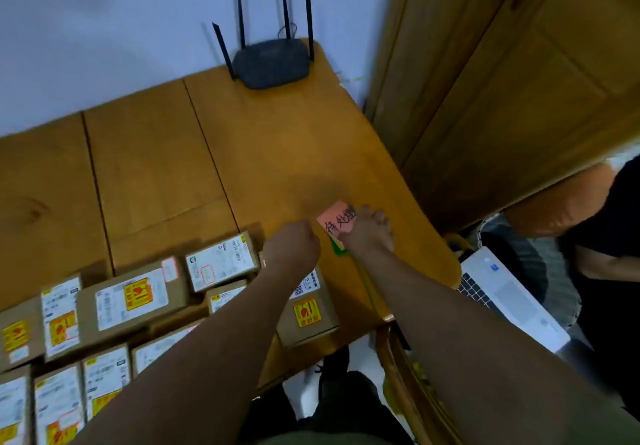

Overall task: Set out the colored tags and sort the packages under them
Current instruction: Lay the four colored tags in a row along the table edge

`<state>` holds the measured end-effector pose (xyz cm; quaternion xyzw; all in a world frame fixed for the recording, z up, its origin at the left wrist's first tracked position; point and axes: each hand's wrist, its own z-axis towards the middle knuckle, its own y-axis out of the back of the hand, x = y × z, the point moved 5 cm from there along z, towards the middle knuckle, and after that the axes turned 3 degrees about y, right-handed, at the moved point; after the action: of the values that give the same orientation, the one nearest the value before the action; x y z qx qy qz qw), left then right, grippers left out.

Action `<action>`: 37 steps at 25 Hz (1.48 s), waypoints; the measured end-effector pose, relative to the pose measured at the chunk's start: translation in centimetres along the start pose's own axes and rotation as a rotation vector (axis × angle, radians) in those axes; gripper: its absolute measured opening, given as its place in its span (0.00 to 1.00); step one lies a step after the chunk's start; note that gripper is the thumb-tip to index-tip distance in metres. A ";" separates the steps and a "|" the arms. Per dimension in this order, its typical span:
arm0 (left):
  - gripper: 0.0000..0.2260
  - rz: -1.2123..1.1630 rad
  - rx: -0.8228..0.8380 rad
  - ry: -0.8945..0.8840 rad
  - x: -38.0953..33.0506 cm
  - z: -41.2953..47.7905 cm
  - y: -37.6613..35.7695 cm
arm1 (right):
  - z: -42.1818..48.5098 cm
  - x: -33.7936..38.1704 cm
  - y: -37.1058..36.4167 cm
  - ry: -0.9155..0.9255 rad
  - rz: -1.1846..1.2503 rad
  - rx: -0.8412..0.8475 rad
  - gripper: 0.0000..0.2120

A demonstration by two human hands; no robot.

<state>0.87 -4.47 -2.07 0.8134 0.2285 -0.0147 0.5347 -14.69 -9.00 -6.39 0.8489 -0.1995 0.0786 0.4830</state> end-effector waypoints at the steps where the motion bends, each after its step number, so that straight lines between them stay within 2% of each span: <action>1: 0.11 0.002 0.022 0.014 -0.1 0.5 -0.4 | 0.8 -0.4 -0.7 -0.045 0.017 0.016 0.42; 4: 0.12 -0.015 0.041 0.034 0.1 1.5 -1.9 | 1.9 -1.6 -3.1 -0.135 0.015 0.038 0.51; 8: 0.13 -0.057 0.060 0.034 0.7 1.6 -3.3 | 2.4 -1.8 -5.5 -0.140 0.005 -0.052 0.53; 10: 0.12 -0.122 0.044 0.026 0.9 1.6 -3.6 | 2.6 -1.5 -6.1 -0.119 0.093 -0.068 0.50; 13: 0.11 -0.248 0.043 0.053 1.2 1.4 -3.8 | 2.0 -0.9 -5.9 -0.146 0.253 -0.068 0.37; 15: 0.09 -0.401 0.074 0.132 1.4 1.5 -3.7 | 1.4 -0.4 -5.0 -0.180 0.363 -0.031 0.35; 17: 0.08 -0.648 0.105 0.243 1.6 1.9 -2.7 | 1.0 1.0 -3.2 -0.136 0.446 0.019 0.37; 20: 0.09 -1.083 0.151 0.342 1.1 2.2 1.2 | -1.0 4.3 0.9 -0.023 0.863 0.032 0.28; 22: 0.02 -1.239 0.093 0.285 0.9 1.8 5.2 | -3.3 6.8 4.2 0.079 1.053 -0.010 0.28; 24: 0.07 -1.292 0.019 0.171 1.0 1.1 9.3 | -5.2 9.5 6.5 0.185 1.138 0.052 0.29; 28: 0.09 -1.263 -0.158 0.038 4.5 -2.0 17.4 | -9.0 15.2 9.9 0.310 1.259 0.304 0.15; 30: 0.07 -1.252 -0.239 0.006 6.7 -3.4 20.4 | -10.3 18.2 11.0 0.380 1.185 0.346 0.14; 32: 0.09 -1.258 -0.311 -0.018 8.5 -4.5 22.3 | -11.2 20.7 11.7 0.471 1.093 0.326 0.15; 37: 0.06 -1.347 -0.474 -0.032 12.8 -7.7 25.2 | -13.6 26.0 11.3 0.589 1.078 0.332 0.20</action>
<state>20.37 -1.27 19.52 0.3569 0.6705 -0.3035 0.5752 4.99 -9.37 18.10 0.6358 -0.4426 0.5707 0.2722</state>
